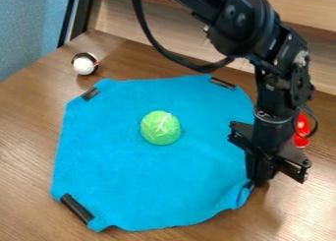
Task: Fold the cloth from bottom right to top left
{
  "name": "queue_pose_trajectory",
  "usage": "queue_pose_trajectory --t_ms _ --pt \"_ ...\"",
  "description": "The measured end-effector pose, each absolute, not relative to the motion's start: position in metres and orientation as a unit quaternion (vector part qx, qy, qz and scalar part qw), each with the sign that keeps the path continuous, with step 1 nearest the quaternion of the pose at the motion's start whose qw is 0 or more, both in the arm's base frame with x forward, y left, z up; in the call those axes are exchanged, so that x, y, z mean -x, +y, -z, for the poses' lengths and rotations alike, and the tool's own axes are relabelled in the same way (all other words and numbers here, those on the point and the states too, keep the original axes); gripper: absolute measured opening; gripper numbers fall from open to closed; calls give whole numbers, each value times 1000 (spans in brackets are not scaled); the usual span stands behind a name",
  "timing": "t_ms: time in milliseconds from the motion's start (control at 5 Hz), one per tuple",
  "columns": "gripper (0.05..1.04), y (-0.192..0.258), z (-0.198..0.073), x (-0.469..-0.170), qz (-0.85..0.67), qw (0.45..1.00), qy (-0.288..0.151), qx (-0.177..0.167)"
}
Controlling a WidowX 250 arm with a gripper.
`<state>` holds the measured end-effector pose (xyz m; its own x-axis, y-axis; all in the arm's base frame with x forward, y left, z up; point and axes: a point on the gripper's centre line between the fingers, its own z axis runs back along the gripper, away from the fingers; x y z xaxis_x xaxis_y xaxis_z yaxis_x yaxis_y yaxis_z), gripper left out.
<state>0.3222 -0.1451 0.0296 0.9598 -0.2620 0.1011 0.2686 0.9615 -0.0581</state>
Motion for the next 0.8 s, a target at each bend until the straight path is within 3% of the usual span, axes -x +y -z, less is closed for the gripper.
queue_pose_trajectory --t_ms 400,800 --pt "62 -106 -72 -343 86 991 -89 45" --pt "62 -63 -97 -352 39 991 -113 56"
